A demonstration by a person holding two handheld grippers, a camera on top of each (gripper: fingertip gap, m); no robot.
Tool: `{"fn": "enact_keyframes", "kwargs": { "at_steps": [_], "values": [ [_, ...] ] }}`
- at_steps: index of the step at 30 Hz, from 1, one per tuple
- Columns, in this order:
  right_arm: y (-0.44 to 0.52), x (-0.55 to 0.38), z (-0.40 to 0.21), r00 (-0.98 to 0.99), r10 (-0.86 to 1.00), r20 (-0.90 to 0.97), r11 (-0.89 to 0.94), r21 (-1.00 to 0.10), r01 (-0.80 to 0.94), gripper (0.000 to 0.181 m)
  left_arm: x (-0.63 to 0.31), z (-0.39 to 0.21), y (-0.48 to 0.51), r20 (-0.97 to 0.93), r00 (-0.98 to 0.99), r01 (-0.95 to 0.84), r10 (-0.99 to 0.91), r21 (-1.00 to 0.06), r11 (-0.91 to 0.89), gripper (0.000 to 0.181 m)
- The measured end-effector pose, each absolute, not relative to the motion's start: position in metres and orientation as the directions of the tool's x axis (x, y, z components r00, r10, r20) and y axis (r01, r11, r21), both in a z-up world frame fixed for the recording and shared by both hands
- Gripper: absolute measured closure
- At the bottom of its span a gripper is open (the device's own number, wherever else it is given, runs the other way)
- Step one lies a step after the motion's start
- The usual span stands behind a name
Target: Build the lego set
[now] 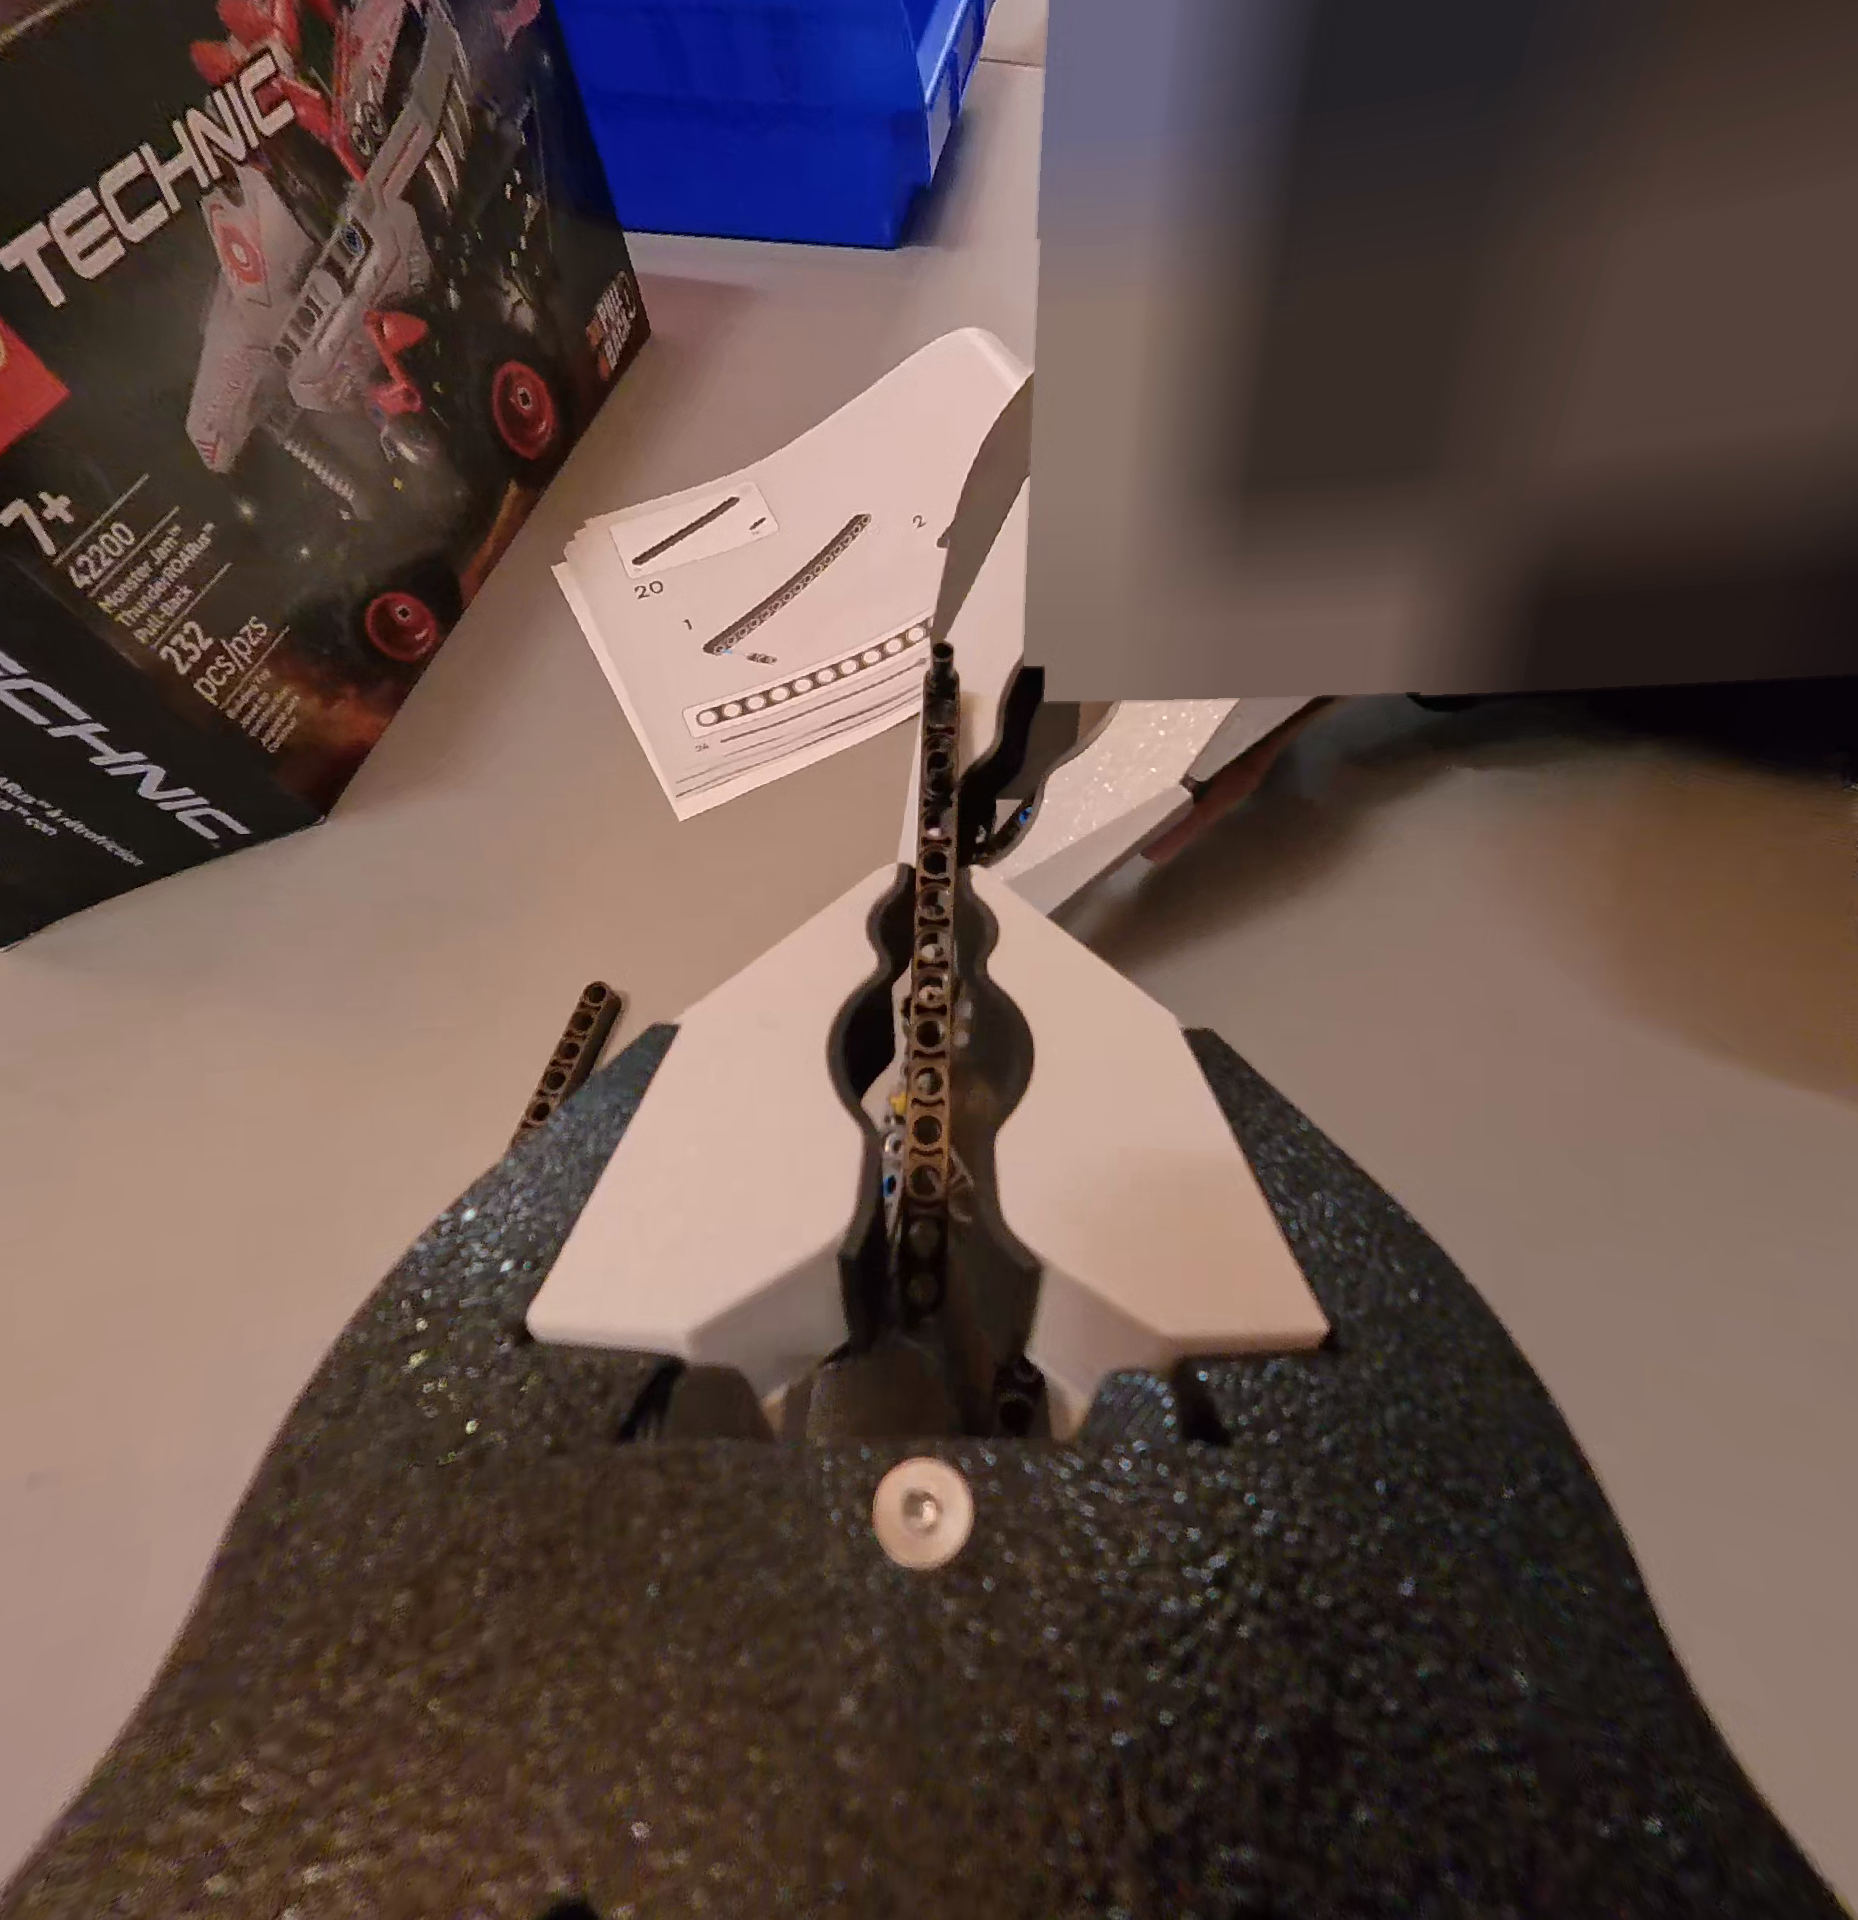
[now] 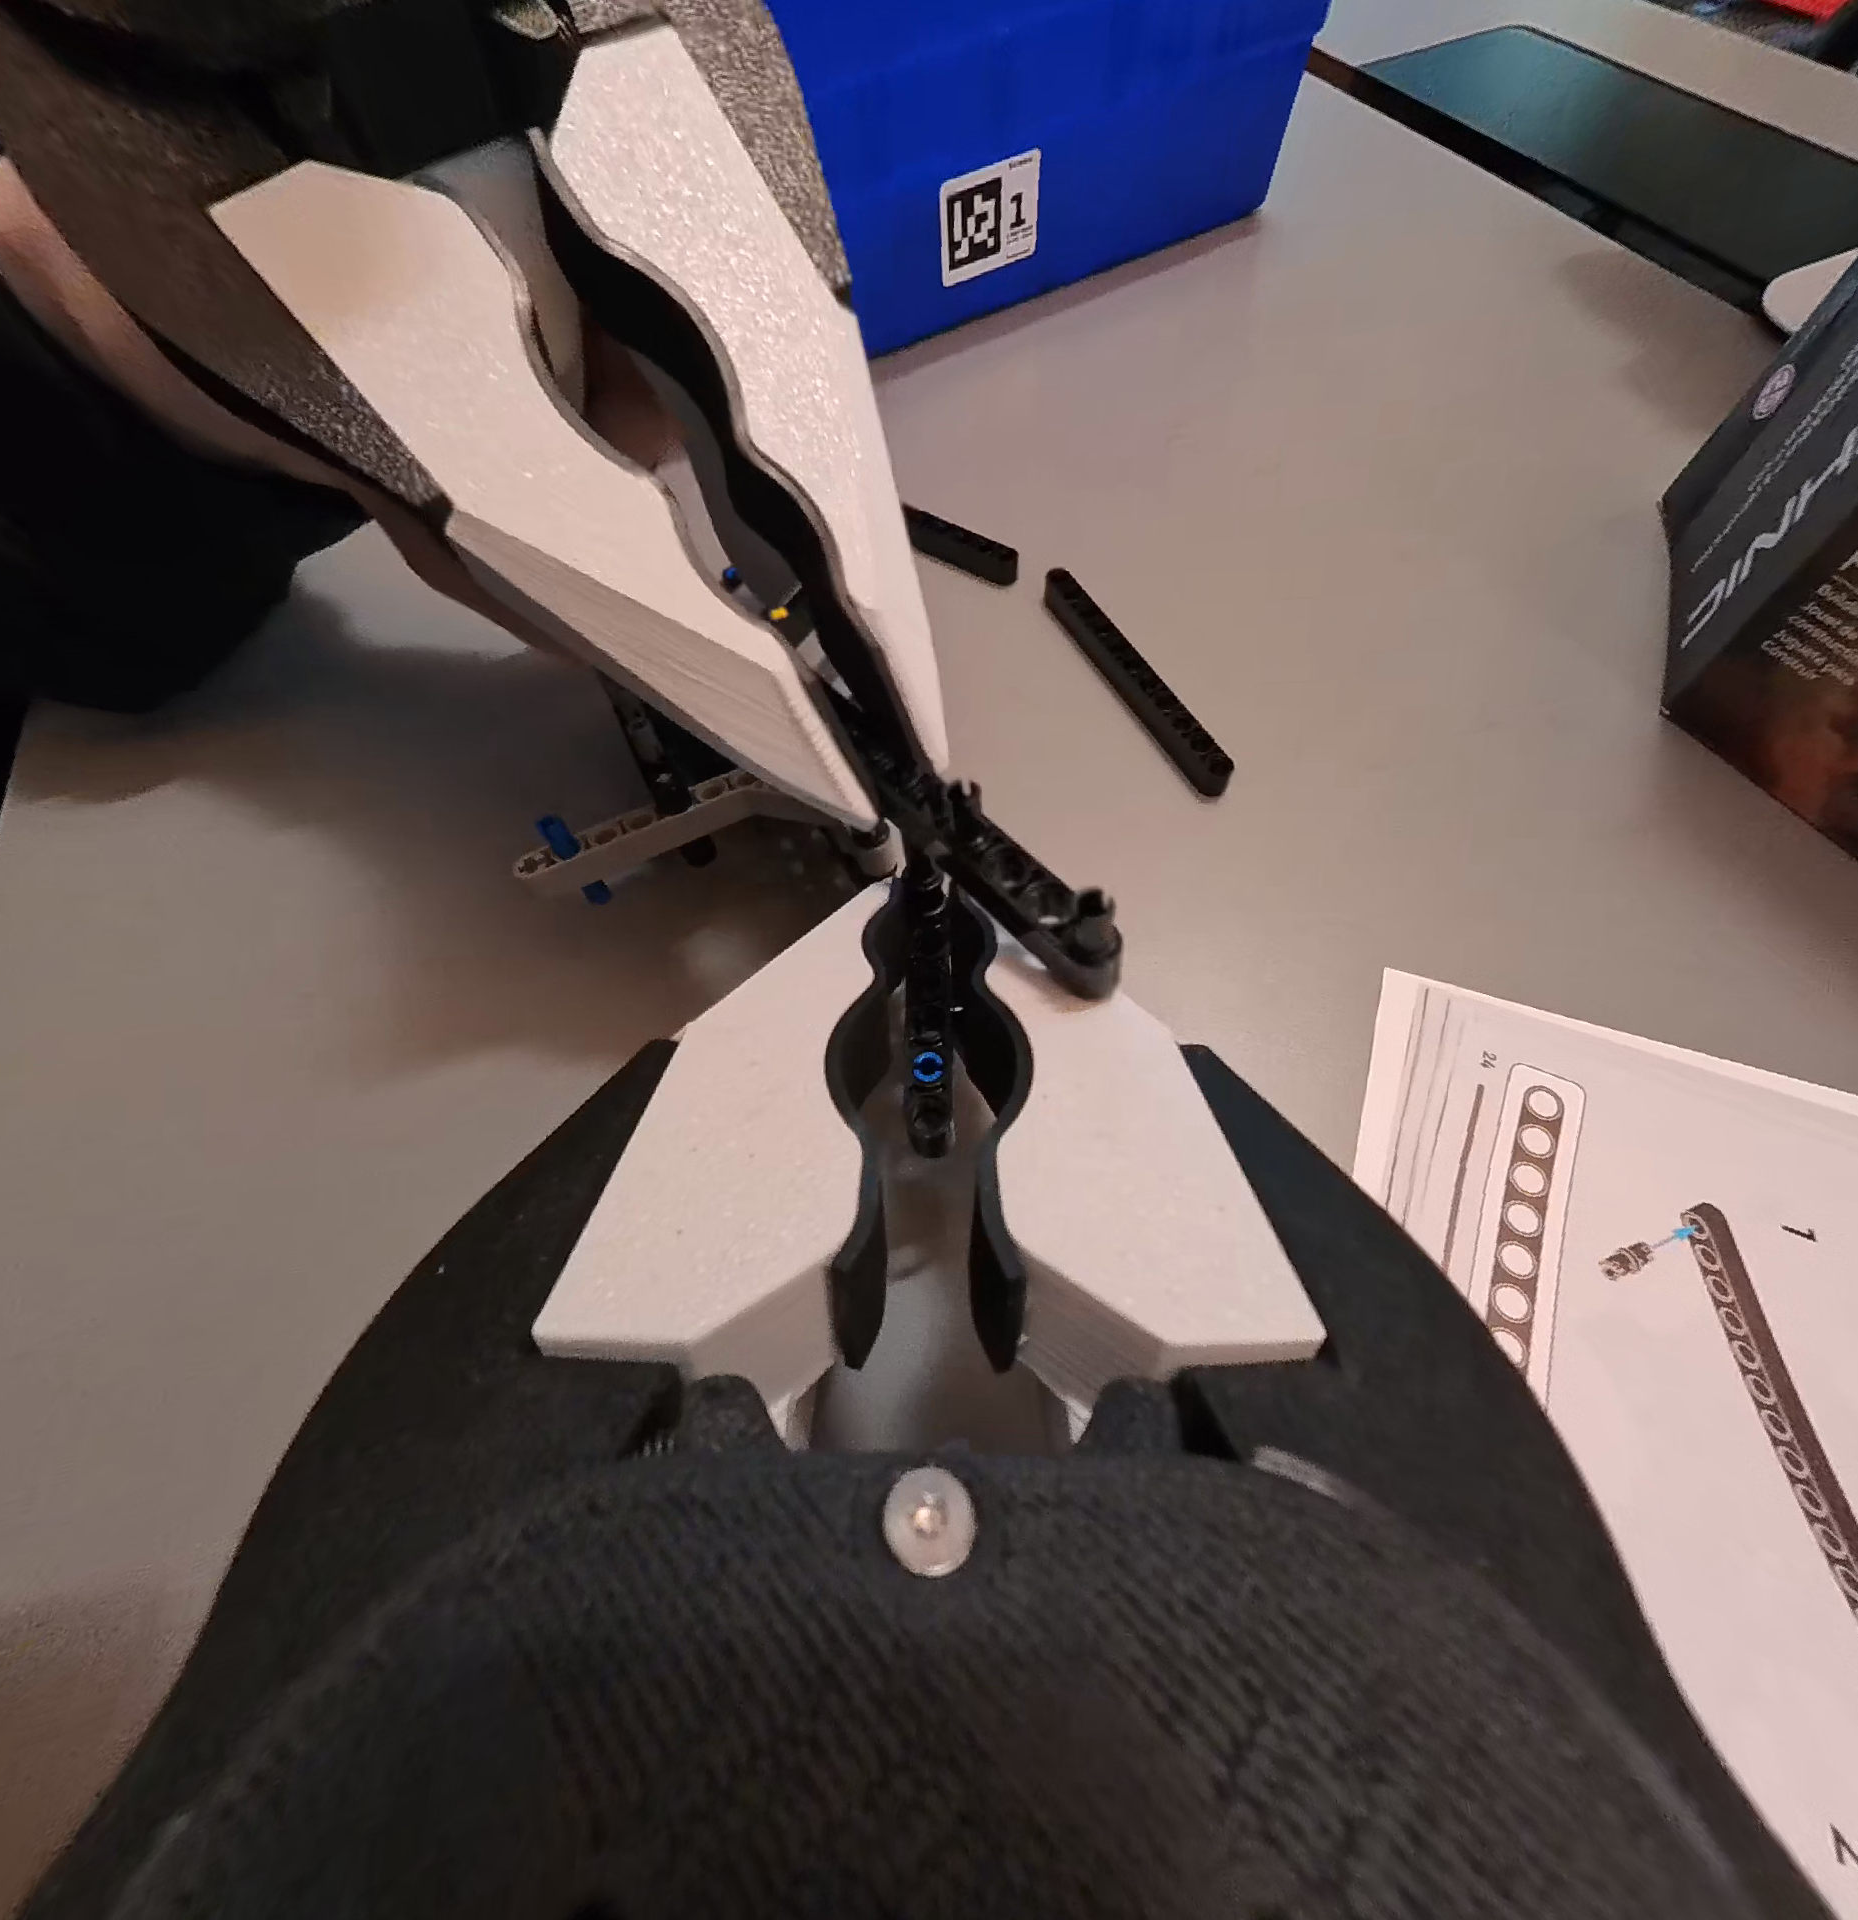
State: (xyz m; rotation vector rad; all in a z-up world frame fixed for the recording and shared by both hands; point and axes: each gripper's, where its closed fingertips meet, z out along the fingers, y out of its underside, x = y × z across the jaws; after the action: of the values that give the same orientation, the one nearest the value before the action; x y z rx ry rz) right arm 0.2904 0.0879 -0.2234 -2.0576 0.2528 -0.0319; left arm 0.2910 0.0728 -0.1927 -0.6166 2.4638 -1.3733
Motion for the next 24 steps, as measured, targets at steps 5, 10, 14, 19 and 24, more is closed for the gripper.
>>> {"fn": "enact_keyframes", "kwargs": {
  "at_steps": [5, 10, 14, 19, 24],
  "values": [
    [0.0881, 0.2899, -0.2256, 0.979, -0.196, -0.062, -0.476, -0.867, -0.15, 0.177, 0.2906, -0.196, 0.0725, 0.012, -0.88, -0.26, -0.475, -0.848, 0.461, 0.176],
    [0.0889, 0.2892, -0.2296, 0.98, -0.2, -0.016, -0.506, -0.855, -0.118, 0.177, 0.2898, -0.1996, 0.0733, 0.053, -0.879, -0.298, -0.474, -0.838, 0.458, 0.176],
    [0.0892, 0.289, -0.2312, 0.98, -0.201, 0.005, -0.518, -0.849, -0.102, 0.177, 0.2888, -0.2012, 0.0745, 0.028, -0.885, -0.292, -0.464, -0.811, 0.508, 0.176],
    [0.0889, 0.2924, -0.2326, 0.975, -0.224, 0.012, -0.523, -0.845, -0.11, 0.177, 0.2893, -0.2025, 0.0751, -0.015, -0.899, -0.281, -0.439, -0.748, 0.601, 0.176],
    [0.089, 0.2933, -0.2336, 0.974, -0.225, -0.02, -0.523, -0.841, -0.138, 0.177, 0.2915, -0.2025, 0.0732, 0.06, -0.907, -0.332, -0.417, -0.712, 0.619, 0.177]
  ]
}}
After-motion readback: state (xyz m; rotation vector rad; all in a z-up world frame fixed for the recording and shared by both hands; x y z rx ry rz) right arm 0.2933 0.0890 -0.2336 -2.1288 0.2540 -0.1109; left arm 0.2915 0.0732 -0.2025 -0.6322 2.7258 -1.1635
